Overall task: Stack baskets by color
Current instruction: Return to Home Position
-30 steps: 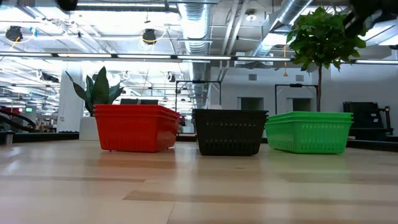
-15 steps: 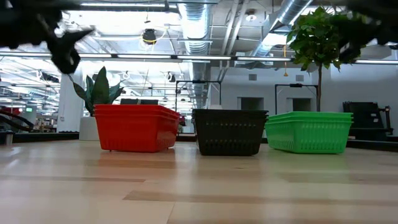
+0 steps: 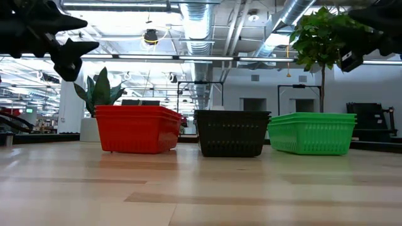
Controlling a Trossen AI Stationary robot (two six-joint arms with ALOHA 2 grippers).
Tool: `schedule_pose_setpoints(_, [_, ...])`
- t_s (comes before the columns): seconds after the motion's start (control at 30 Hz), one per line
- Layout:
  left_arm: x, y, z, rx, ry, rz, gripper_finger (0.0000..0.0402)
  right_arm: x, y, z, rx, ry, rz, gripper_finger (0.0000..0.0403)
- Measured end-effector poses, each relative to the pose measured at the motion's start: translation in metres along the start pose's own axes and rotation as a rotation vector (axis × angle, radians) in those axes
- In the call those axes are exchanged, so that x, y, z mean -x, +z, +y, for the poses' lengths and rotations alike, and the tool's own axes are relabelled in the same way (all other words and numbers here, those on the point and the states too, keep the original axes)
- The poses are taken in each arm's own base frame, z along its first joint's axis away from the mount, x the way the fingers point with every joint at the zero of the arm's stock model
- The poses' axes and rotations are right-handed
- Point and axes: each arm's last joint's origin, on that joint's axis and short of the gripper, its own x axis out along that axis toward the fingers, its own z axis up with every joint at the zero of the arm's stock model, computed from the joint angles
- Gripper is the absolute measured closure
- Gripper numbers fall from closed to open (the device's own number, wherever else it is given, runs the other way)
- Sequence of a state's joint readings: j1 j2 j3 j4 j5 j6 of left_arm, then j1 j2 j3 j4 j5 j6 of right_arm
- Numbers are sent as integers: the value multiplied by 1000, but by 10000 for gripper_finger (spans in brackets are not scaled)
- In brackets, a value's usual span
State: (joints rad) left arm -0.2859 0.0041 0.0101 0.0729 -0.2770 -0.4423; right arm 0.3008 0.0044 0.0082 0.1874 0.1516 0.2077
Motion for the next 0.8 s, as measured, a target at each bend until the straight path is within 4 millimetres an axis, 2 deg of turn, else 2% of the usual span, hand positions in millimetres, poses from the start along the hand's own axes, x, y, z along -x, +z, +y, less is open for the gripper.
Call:
schedule_pose_setpoints(0.4, [0, -1, 0, -176, -1, 6, 209, 0, -7, -2, 9, -19, 66, 235])
schedule_pose_setpoints(0.8, [0, -1, 0, -132, 0, 6, 209, 1, -13, -3, 19, -35, 128, 234])
